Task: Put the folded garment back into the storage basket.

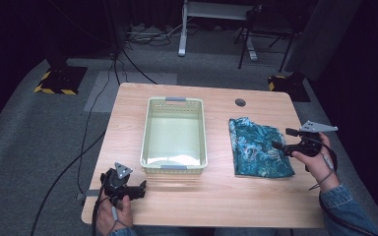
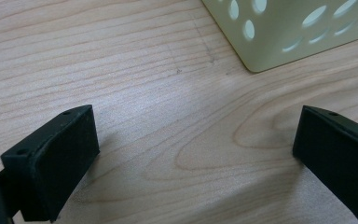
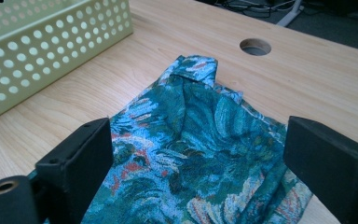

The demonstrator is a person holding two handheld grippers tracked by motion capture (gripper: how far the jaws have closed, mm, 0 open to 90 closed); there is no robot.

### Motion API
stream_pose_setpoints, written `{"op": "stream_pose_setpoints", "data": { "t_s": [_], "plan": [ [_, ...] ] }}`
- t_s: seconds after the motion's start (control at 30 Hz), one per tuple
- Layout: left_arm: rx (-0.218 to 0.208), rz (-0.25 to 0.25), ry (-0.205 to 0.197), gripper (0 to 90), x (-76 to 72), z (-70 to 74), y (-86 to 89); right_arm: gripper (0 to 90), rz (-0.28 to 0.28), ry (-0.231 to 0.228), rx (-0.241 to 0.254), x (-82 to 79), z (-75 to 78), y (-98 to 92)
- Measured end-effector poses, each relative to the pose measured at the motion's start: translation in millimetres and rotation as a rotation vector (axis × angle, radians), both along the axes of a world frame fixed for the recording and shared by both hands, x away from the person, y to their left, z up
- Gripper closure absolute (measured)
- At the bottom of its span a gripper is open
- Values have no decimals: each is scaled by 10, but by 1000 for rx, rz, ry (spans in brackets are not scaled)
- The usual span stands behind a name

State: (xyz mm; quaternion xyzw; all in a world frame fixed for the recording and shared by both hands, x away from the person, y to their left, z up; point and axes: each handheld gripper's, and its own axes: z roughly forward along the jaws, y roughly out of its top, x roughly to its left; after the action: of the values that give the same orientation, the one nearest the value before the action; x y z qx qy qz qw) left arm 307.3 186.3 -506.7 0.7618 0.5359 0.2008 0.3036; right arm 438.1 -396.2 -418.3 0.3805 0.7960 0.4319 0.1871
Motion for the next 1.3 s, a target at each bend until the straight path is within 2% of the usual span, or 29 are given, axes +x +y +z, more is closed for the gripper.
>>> {"op": "stream_pose_setpoints", "data": {
  "t_s": [0.47, 0.83, 1.3],
  "plan": [
    [-1, 2, 0, 3, 0, -1, -1, 88, 0, 42, -39, 82, -208, 115],
    [0, 0, 0, 3, 0, 0, 0, 83, 0, 99, -59, 130, -406, 179],
    [0, 0, 0, 3, 0, 0, 0, 84, 2, 133, -123, 167, -569, 263]
  ]
}}
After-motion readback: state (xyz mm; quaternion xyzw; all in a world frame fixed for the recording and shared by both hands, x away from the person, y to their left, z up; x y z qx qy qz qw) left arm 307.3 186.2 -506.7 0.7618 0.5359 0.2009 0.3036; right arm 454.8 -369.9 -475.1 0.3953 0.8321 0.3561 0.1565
